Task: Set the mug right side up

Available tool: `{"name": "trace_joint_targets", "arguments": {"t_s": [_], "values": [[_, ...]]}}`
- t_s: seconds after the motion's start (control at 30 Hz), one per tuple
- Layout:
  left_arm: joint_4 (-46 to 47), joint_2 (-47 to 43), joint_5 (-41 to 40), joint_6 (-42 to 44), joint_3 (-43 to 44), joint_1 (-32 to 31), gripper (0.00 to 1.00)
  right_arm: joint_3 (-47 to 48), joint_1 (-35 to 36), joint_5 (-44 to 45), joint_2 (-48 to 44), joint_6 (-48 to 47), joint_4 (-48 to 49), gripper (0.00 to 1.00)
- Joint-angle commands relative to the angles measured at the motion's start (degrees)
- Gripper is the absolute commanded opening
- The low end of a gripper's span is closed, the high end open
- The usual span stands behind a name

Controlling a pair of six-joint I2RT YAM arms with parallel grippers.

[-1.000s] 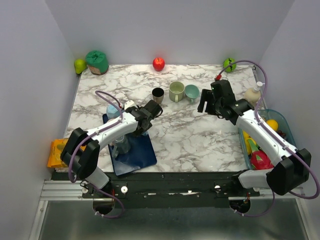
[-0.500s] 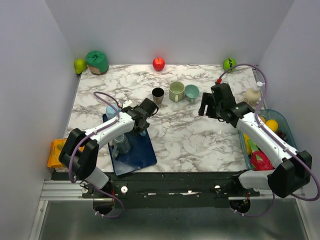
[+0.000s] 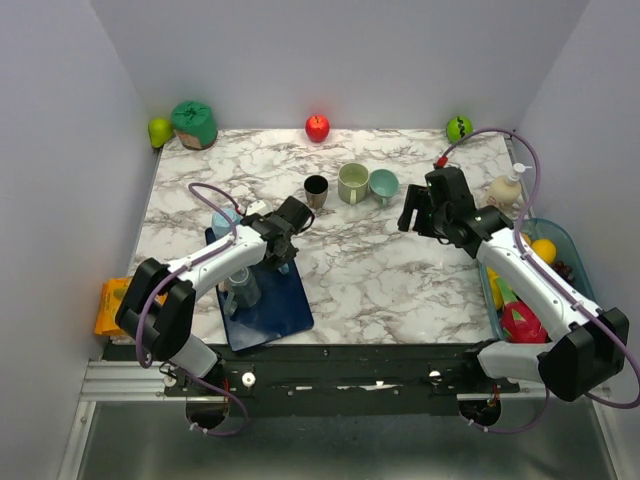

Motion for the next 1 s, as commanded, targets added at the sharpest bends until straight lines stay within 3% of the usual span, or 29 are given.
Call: {"name": "trace_joint_targets", "arguments": {"t_s": [0.0, 0.47, 0.7, 0.97], "values": [[4.77, -2.72, 2.29, 4.03, -1.45, -0.02, 0.0, -0.03, -0.27, -3.03, -2.85, 0.97, -1.77, 0.81], [1.16, -23.99, 2.29, 7.81, 2.15, -4.68, 0.0, -0.55, -0.27, -18.86, -9.71, 5.54, 1.13, 0.81], [10.91, -28.04, 10.98, 11.06, 3.55, -4.68, 0.0, -3.71, -0.27, -30.19, -12.17, 10.28, 6.93, 0.82], [25.4, -28.66, 21.97, 12.29, 6.37, -4.77, 0.0, -9.69, -0.19, -43.73, -15.69, 21.89, 20.29, 0.87]]}}
